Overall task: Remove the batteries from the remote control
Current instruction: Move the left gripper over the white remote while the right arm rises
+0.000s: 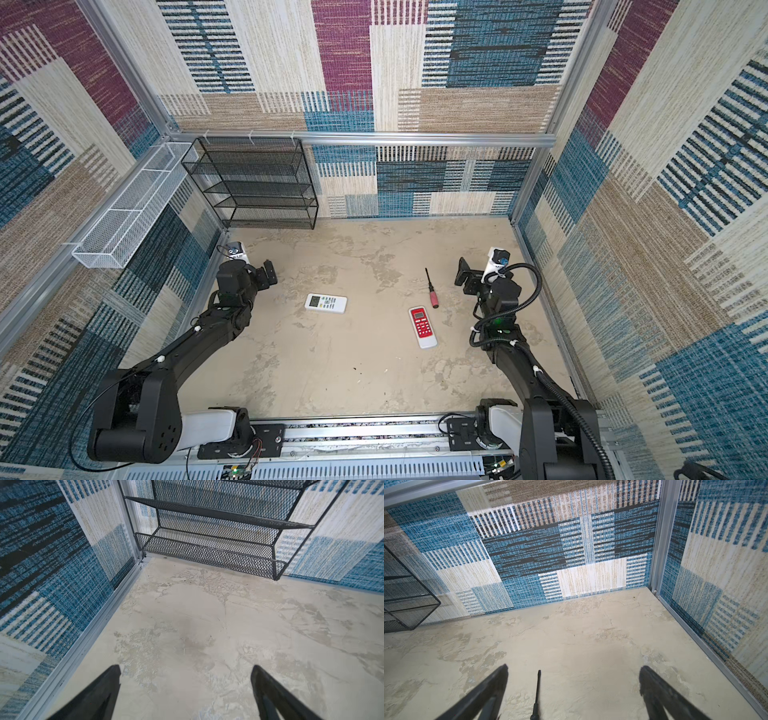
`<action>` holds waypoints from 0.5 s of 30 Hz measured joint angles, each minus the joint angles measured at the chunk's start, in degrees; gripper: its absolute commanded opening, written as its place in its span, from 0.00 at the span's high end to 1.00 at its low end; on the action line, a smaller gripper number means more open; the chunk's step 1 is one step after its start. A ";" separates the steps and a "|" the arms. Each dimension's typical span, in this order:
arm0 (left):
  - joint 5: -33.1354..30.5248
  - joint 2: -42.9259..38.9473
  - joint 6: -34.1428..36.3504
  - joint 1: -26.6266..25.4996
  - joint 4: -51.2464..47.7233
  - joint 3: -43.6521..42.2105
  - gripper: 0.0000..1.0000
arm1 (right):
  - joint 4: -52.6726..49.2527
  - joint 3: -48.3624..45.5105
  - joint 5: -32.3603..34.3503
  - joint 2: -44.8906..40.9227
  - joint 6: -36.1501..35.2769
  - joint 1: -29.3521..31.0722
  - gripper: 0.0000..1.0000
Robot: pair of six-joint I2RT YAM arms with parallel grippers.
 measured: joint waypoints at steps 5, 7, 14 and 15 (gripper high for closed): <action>1.81 -0.26 -11.47 -1.07 -17.31 6.32 0.01 | -10.38 6.97 3.85 2.93 3.54 2.51 0.00; 3.72 -0.09 -17.25 -2.62 -23.19 8.70 0.01 | -14.45 9.73 5.53 4.63 3.87 5.11 0.00; 6.08 4.52 -34.62 -12.11 -42.34 14.75 0.01 | -24.11 15.47 8.28 8.46 5.81 11.43 0.00; 6.19 5.77 -36.79 -13.57 -44.61 15.87 0.01 | -24.63 15.63 8.46 8.55 5.95 11.93 0.00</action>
